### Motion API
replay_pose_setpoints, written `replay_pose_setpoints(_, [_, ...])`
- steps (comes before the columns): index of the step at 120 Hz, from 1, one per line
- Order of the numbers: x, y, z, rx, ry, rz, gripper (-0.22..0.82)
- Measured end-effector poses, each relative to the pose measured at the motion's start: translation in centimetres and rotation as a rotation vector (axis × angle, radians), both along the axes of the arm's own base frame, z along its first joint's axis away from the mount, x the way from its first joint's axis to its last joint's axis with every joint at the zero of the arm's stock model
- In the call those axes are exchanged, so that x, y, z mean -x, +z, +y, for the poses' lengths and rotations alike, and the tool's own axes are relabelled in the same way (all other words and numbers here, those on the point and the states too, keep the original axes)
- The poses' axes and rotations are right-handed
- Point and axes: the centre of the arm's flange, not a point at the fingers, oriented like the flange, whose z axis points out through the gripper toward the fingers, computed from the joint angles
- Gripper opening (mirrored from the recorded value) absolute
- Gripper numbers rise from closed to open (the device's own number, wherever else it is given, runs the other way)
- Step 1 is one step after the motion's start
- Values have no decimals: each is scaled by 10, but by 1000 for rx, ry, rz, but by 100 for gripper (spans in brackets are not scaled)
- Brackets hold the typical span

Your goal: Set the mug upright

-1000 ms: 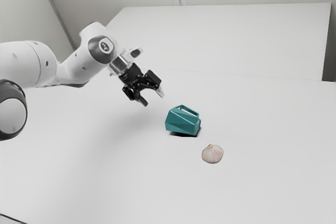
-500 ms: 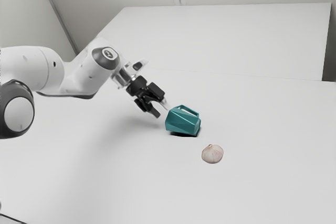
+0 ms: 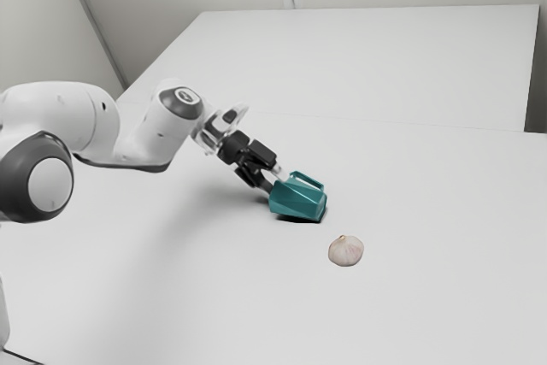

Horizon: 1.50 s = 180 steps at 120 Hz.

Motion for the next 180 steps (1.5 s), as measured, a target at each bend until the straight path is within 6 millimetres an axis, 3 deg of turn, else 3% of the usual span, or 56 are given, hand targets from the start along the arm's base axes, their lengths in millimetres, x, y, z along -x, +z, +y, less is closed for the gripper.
replay_pose_setpoints(35, [4,-10,-7,85,-21,14,57])
replay_pose_setpoints(76, [6,-16,-10,124,-40,11,13])
replay_pose_setpoints(106, [6,-13,-13,132,-58,-6,-8])
replay_pose_setpoints(152, [6,-8,-13,130,-72,-32,-15])
replay_pose_setpoints(180, [8,33,-16,80,-117,-98,-17])
